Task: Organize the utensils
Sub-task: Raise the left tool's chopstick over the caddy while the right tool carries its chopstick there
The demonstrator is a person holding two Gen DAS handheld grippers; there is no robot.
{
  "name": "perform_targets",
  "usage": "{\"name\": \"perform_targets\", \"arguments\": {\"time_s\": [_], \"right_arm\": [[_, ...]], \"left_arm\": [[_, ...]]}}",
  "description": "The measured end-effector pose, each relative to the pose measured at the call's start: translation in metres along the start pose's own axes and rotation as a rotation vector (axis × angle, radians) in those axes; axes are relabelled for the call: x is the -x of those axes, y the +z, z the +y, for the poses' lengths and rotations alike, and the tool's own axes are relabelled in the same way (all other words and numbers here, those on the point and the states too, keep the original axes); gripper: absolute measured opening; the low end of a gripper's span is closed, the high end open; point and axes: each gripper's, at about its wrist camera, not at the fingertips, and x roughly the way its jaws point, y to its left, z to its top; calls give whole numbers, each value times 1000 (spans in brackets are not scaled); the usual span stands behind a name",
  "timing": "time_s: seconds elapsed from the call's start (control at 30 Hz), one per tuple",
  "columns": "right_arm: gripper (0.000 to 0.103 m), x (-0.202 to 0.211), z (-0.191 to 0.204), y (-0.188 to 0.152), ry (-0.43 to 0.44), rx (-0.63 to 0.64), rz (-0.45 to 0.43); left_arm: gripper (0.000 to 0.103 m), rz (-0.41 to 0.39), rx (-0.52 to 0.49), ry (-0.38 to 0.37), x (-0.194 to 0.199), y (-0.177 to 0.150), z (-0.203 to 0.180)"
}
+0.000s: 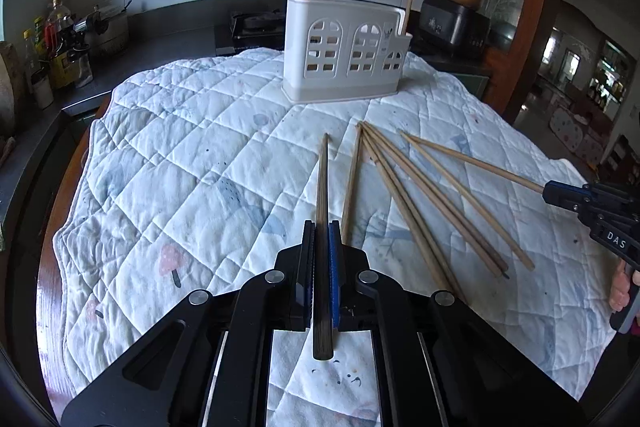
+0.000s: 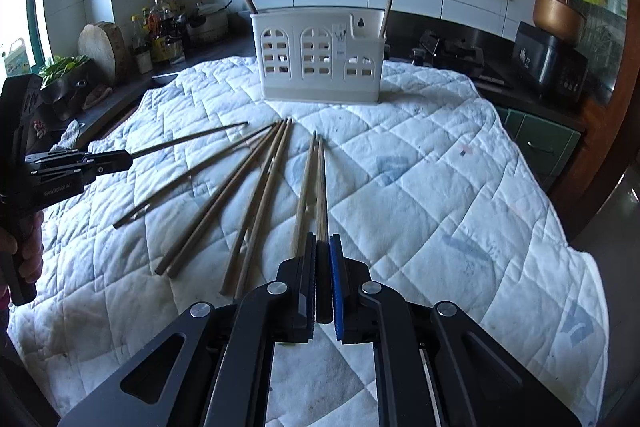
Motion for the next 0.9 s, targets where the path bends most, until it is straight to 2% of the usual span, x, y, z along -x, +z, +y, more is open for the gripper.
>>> {"name": "perform_targets", "arguments": {"time_s": [0.23,0.47,0.9], "right_arm": [[7,15,-2,38,7,23,-77],[7,24,-15,85,27,34,-103],[7,43,-45,195,37,67,-114]], "left_arm": [[5,-55,2,-27,17,16,-3],[5,-71,7,-48,25,37,0],[5,-97,-45,-78,31,103,-12]]}}
